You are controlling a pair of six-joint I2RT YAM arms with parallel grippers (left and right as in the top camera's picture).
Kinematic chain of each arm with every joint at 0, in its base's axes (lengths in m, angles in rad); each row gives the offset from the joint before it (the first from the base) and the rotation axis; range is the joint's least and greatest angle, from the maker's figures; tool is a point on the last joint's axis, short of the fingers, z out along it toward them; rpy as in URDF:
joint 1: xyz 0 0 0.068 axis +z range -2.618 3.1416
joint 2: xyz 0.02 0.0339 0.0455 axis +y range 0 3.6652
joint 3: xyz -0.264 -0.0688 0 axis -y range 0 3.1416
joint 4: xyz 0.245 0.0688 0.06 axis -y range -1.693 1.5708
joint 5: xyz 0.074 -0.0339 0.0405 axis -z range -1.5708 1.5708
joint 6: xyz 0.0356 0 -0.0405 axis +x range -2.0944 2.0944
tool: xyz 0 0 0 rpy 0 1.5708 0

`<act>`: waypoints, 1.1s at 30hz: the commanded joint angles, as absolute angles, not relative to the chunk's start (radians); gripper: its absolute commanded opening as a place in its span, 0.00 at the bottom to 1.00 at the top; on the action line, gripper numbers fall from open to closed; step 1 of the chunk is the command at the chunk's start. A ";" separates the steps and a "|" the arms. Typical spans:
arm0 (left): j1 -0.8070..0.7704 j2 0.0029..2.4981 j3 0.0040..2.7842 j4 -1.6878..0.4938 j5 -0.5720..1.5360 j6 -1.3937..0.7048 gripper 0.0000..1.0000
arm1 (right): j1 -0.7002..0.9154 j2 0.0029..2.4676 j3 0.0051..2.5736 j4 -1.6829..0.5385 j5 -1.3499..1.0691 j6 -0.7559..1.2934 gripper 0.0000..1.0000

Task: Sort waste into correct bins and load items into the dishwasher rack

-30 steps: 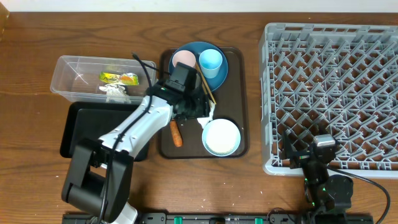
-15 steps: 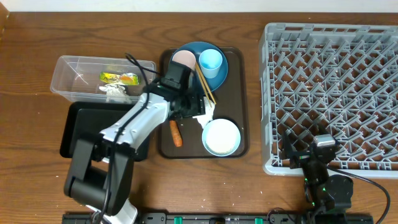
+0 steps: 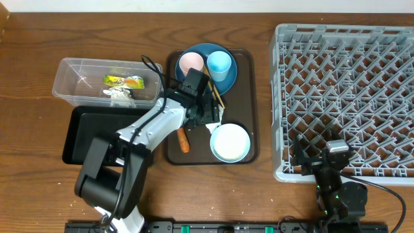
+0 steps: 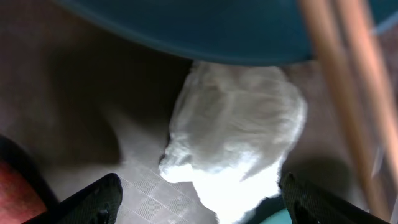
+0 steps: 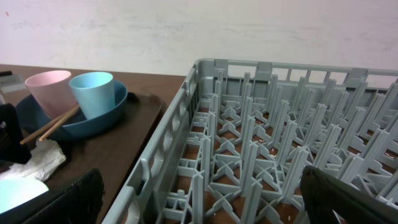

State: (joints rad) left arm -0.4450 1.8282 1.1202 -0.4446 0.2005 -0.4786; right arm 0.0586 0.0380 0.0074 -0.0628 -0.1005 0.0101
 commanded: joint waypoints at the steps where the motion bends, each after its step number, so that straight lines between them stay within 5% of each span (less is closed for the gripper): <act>1: -0.445 1.863 1.108 -0.445 0.144 -0.511 0.85 | 0.064 0.031 0.006 -0.065 -0.102 -0.001 0.99; 26: -0.326 1.900 1.108 -0.463 0.213 -0.488 0.83 | 0.064 0.031 0.006 -0.065 -0.102 -0.001 0.99; 33: -0.327 1.900 1.108 -0.465 0.218 -0.488 0.68 | 0.064 0.031 0.006 -0.065 -0.102 -0.001 0.99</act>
